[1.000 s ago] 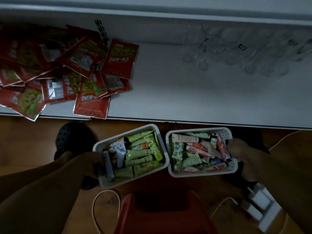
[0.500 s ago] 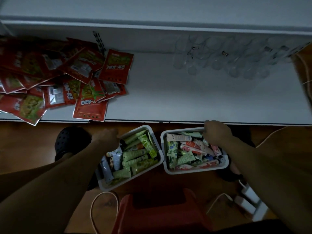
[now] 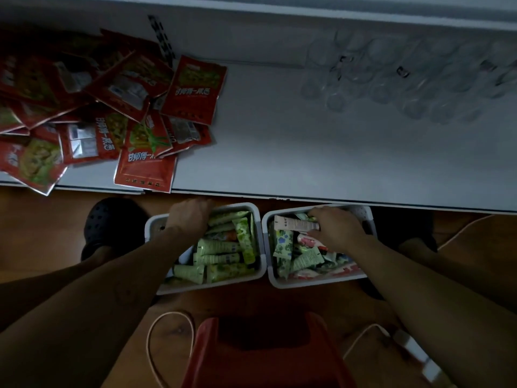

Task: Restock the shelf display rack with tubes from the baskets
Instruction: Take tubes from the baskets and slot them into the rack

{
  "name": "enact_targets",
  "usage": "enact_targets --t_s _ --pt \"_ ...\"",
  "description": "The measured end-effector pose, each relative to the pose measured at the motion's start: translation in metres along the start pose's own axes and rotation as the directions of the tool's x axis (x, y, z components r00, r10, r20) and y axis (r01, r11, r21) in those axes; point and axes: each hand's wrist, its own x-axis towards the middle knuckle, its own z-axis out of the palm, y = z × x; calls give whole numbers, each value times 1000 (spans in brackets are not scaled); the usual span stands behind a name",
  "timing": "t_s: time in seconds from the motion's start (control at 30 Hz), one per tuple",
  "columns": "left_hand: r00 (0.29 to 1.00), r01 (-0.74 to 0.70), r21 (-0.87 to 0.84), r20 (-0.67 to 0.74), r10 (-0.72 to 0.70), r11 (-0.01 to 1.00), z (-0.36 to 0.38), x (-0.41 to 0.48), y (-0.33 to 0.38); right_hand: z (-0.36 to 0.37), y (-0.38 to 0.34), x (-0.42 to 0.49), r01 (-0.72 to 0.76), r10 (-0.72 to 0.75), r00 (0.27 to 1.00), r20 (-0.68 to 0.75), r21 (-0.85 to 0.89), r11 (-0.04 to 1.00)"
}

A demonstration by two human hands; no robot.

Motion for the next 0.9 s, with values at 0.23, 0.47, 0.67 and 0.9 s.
enact_targets --t_s 0.23,0.47,0.67,0.9 --pt "999 22 23 -39 -21 1000 -4 1 5 1 -1 -2 -31 30 999 -35 -15 999" --pt "997 -32 41 -72 35 999 -32 0 25 -11 -3 -14 -33 36 998 -49 50 998" --pt "953 -262 -30 -166 253 965 -60 -6 68 -31 1 -27 -62 68 995 -67 86 994" --pt "951 -309 -17 -34 309 951 -88 -23 42 -49 -32 -23 107 -99 986 -131 55 993"
